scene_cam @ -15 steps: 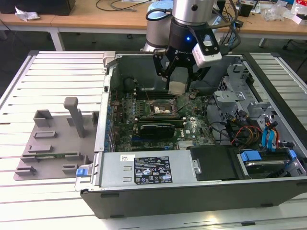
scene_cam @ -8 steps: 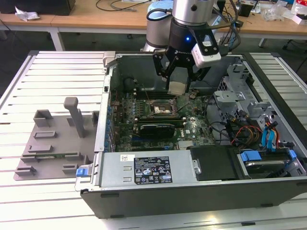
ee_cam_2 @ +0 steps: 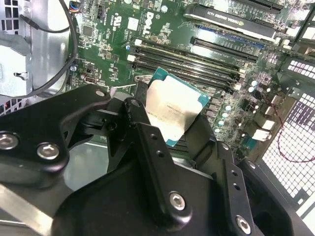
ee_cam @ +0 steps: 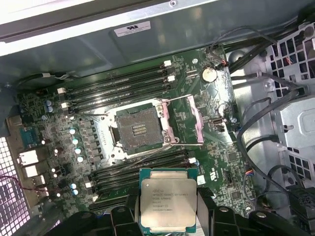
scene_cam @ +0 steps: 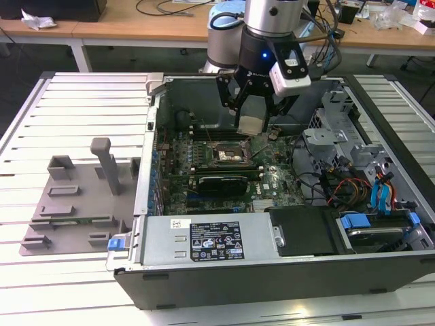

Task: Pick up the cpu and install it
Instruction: 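Place the cpu into insertion slot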

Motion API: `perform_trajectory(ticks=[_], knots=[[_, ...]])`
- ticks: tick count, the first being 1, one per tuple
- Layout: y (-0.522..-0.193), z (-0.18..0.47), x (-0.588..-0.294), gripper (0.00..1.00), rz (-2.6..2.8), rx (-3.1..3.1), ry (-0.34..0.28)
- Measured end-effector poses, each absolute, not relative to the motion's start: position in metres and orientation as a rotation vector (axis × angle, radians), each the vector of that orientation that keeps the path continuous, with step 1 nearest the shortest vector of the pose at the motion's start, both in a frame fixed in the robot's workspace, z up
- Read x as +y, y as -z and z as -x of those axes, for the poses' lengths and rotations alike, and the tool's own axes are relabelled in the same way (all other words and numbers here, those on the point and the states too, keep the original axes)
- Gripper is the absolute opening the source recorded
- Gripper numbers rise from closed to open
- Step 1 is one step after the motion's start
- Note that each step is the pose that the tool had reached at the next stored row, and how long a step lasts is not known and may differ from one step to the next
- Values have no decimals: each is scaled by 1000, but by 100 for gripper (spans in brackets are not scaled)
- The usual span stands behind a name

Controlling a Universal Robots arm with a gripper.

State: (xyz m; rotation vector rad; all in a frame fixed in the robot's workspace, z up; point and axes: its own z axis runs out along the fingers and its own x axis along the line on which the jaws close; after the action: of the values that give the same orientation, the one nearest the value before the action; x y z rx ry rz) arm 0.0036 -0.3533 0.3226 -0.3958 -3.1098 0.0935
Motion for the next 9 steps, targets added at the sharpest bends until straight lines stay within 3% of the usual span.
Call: perform_trajectory(ticks=[9], knots=[[-322,-4,-353,55,484,-3096,-93]])
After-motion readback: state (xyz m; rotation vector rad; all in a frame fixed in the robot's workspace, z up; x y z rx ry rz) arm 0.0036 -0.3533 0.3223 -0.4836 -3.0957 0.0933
